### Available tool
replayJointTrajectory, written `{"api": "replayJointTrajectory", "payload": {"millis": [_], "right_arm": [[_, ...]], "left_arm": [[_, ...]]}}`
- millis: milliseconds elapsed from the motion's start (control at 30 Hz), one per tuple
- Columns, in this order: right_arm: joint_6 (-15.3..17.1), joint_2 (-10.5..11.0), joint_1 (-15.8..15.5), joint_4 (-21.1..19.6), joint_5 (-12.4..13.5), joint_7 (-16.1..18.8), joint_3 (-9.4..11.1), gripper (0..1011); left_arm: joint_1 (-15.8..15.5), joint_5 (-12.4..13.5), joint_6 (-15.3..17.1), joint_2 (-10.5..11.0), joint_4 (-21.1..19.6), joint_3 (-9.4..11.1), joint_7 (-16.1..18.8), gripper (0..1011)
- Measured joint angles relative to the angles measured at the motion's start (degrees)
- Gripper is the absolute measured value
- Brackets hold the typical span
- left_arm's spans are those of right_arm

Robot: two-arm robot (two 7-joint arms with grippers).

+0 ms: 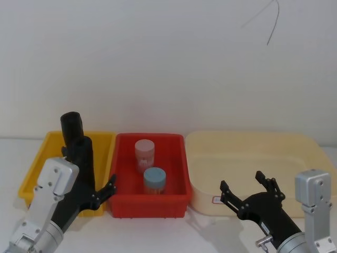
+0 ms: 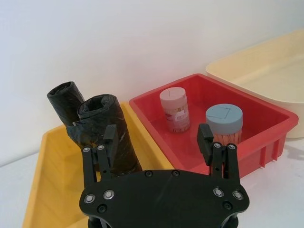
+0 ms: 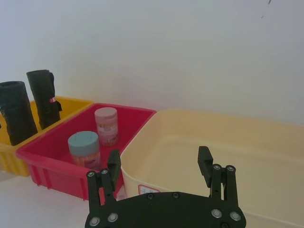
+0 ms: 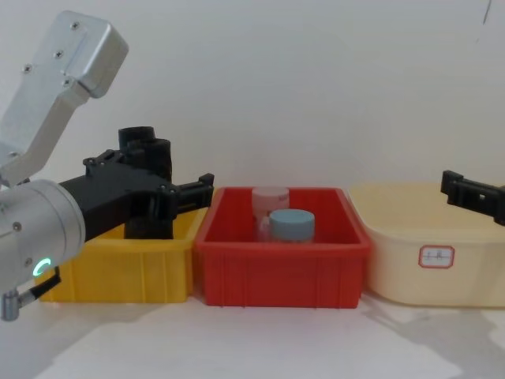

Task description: Pick up the garbage bag with the one hand and transfer it to the other hand.

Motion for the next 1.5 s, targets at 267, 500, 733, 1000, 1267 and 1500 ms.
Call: {"api": "replayJointTrajectory", "payload": {"millis": [267,500,733,1000,1267,1500], "right_arm": [[0.0,0.0,0.0,0.0,0.0,0.0,0.0,999],[0.0,0.0,0.0,0.0,0.0,0.0,0.0,999],[0.0,0.0,0.0,0.0,0.0,0.0,0.0,999],[0.0,0.0,0.0,0.0,0.0,0.0,0.0,1000],[0.0,0.0,0.0,0.0,0.0,0.0,0.0,1000],[0.0,0.0,0.0,0.0,0.0,0.0,0.0,999]], "left_arm": [[0.0,0.0,0.0,0.0,0.0,0.0,0.0,1001],[0.0,0.0,0.0,0.0,0.0,0.0,0.0,1000],[0.0,0.0,0.0,0.0,0.0,0.0,0.0,1001],[0.0,0.0,0.2,-0.1,0.0,0.0,0.0,1001],[0.6,-0.4,1.3,-0.1,-0.5,-0.4,-0.5,1001],[2.0,-1.2,2.2,0.3,-1.7,-1.5,-0.7,1000]]}}
